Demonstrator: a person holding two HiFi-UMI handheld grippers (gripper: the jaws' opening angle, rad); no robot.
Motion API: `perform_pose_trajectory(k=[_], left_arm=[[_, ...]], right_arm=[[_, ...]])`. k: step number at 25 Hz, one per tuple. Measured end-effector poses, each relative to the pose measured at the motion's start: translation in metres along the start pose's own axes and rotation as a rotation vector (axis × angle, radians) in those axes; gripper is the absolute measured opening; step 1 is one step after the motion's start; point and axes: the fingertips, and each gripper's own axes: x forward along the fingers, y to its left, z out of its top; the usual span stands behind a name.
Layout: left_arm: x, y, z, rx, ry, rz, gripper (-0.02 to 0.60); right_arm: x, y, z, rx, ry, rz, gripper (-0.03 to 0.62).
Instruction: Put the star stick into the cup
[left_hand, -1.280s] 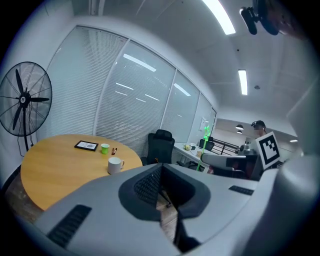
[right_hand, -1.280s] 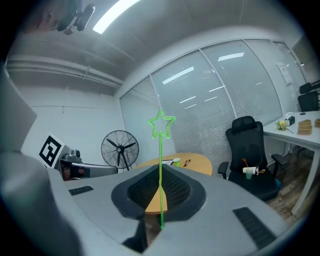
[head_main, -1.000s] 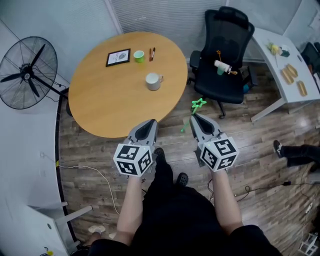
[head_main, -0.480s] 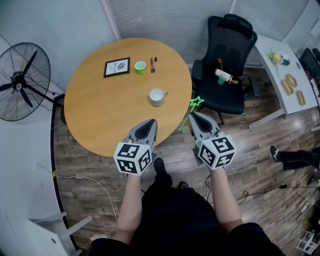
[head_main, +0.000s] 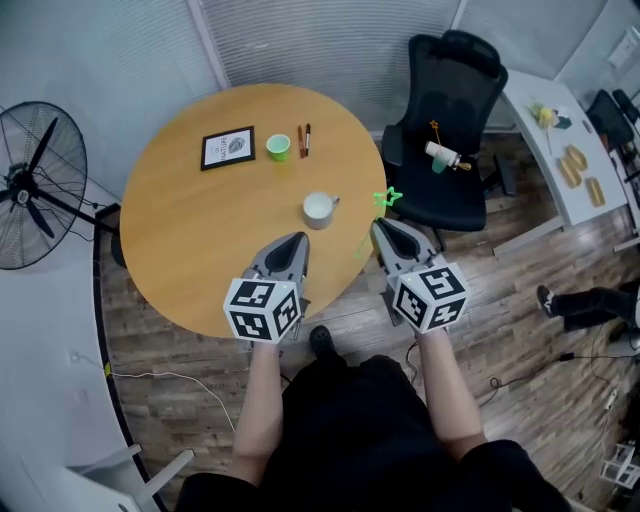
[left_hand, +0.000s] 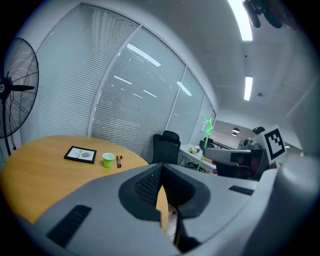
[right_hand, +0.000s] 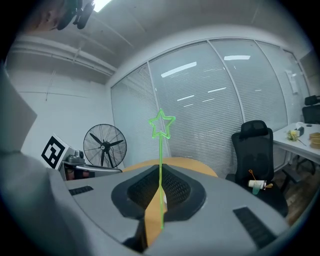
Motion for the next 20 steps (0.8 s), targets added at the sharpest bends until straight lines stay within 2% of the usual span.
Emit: perform_pose_trajectory(k=[7,12,20], left_arm=[[0.015,0.011,-0.009,-0.014,0.035,-0.026,-0.002],[0.021,0.019,-0.013,-0.032,0.054,-0.018,-0.002],[0.037,0.044,-0.003,-0.055,0.043,0.055,-0.002]], right_arm=[[0.014,-0.007,-0.013,0.04,0.027,-0.027,0.026],[0.024,-0.009,-0.015,0.056,0.04,-0.012,0.026],[0.063,-0.02,-0.005,0.051,0.05,0.066,0.026]])
